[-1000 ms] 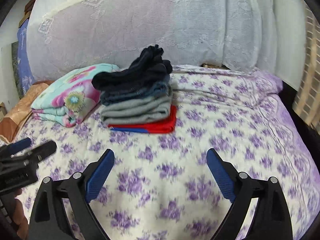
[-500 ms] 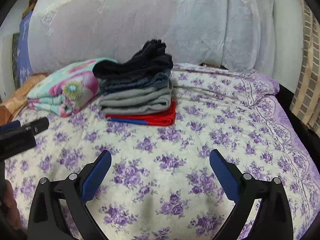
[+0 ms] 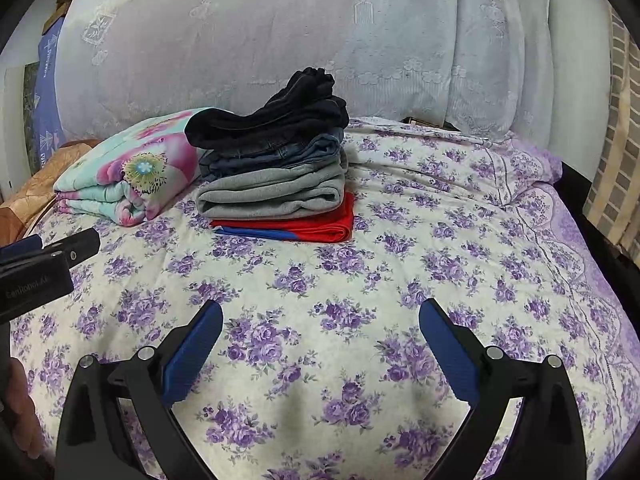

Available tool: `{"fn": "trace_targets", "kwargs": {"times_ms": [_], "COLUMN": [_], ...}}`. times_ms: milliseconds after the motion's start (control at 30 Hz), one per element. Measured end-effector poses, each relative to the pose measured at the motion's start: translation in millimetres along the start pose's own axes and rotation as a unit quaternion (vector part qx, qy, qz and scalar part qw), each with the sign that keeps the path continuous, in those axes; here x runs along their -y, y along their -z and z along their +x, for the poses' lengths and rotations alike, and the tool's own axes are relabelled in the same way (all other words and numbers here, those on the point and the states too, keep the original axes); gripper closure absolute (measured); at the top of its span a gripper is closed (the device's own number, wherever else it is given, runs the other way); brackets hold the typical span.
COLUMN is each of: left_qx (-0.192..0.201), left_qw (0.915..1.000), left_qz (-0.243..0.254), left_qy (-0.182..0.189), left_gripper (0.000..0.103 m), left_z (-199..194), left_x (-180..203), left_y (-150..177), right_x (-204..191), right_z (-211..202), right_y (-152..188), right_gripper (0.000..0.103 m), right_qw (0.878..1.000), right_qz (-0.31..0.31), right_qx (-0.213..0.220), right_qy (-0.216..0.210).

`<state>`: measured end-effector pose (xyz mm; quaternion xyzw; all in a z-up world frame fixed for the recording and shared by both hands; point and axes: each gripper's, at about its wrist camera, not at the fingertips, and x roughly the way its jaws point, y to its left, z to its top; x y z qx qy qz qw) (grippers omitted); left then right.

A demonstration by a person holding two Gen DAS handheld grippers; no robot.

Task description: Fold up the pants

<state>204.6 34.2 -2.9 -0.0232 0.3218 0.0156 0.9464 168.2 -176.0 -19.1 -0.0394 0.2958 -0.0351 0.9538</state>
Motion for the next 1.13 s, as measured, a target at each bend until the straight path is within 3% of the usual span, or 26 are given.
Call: {"fn": "trace_targets", "kwargs": {"times_ms": [1133], "left_qx": [0.0], "left_qw": [0.9999], "left_qz": [0.01], "left_qy": [0.004], "left_gripper": [0.005], "left_z": [1.6], "left_x": [3.1], "left_y": [0.4], "right_x": [-5.9], "right_z": [-2.1], "right_y": [0.8], "right_gripper": [0.004], "right_qw": [1.0], "right_qz": [0.006], "right_qx": [0.0], "right_qy": [0.006]}}
